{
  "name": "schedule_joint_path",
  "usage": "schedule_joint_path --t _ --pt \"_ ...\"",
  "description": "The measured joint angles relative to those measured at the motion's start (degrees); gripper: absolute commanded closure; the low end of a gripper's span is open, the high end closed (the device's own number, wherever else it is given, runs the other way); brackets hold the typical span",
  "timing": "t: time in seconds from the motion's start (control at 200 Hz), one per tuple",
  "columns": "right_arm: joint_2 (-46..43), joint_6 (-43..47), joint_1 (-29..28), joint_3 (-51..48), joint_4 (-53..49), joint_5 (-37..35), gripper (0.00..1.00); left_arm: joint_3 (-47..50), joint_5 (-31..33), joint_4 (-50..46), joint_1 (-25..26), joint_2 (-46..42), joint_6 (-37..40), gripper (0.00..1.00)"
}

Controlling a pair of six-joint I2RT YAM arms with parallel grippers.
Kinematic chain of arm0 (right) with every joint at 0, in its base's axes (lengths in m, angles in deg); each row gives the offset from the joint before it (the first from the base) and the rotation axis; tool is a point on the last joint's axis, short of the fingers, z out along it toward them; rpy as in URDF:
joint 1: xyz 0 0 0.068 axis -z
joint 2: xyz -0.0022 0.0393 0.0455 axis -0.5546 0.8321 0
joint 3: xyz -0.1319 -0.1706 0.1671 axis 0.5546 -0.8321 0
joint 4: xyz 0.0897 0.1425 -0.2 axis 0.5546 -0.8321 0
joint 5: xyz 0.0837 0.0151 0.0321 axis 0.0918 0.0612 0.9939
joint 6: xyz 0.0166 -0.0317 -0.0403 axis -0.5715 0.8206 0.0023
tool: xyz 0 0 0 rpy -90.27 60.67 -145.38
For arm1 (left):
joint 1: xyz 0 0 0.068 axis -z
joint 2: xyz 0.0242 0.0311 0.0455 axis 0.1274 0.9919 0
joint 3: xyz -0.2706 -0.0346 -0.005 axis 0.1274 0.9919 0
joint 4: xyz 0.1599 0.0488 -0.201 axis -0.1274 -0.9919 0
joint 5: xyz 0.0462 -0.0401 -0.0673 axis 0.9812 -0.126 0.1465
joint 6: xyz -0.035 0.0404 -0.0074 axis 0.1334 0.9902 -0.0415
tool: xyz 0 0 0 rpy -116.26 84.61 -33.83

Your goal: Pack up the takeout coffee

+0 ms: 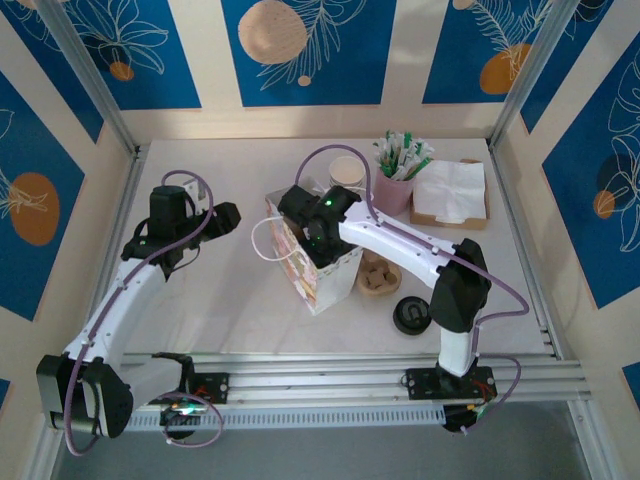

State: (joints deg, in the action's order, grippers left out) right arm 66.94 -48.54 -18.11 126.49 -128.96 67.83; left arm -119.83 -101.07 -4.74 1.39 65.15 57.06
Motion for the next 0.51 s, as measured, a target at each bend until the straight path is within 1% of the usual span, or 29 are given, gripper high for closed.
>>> schedule_joint_path --t 0.505 --pt "0.1 0.0 -0.1 -0.3 0.2 -0.2 0.43 0.0 0.0 0.0 0.0 0.4 0.0 0.29"
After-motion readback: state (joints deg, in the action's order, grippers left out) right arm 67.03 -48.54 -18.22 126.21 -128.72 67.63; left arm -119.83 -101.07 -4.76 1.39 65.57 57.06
